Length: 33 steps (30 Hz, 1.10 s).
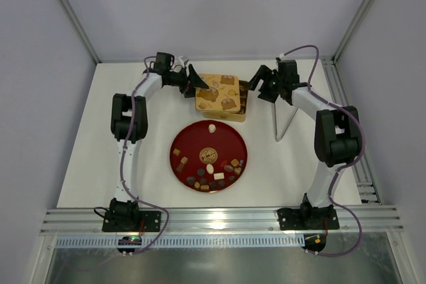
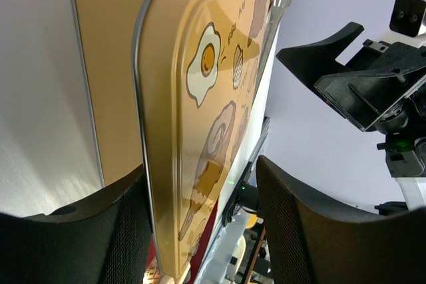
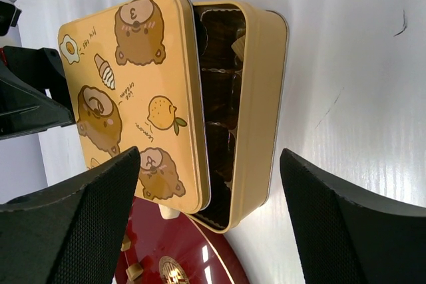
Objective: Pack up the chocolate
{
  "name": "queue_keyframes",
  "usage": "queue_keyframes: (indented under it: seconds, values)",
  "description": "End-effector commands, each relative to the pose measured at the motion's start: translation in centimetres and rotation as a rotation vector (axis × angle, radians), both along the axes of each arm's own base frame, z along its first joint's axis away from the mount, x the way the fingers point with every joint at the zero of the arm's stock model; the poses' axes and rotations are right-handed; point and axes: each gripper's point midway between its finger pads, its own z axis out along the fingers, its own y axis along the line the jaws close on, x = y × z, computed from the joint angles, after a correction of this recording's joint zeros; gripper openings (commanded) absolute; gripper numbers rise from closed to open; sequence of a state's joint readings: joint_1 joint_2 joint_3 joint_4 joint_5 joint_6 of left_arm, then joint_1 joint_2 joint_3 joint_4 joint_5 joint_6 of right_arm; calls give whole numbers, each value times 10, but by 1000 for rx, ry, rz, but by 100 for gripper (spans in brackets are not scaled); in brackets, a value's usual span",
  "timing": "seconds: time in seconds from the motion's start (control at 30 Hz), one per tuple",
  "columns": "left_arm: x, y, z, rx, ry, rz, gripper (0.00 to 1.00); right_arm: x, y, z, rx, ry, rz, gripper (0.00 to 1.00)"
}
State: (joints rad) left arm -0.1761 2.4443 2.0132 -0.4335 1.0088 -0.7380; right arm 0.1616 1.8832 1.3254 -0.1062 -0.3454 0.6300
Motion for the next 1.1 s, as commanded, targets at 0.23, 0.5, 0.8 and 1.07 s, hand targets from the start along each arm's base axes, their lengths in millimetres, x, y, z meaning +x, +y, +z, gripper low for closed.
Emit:
queue_keyframes:
  seconds: [0.23, 0.5, 0.8, 1.07]
  values:
    - [2, 6, 25, 8, -67, 0, 54, 8, 8, 5, 8, -40, 26, 83]
    - [8, 5, 11, 31, -47, -6, 50, 11, 13, 1, 10, -32, 40, 76]
    - [10, 9, -3, 84, -40, -16, 49, 15, 16, -7, 7, -18, 43, 67]
    - [14, 10, -9, 105, -39, -16, 49, 19, 17, -10, 8, -16, 44, 64]
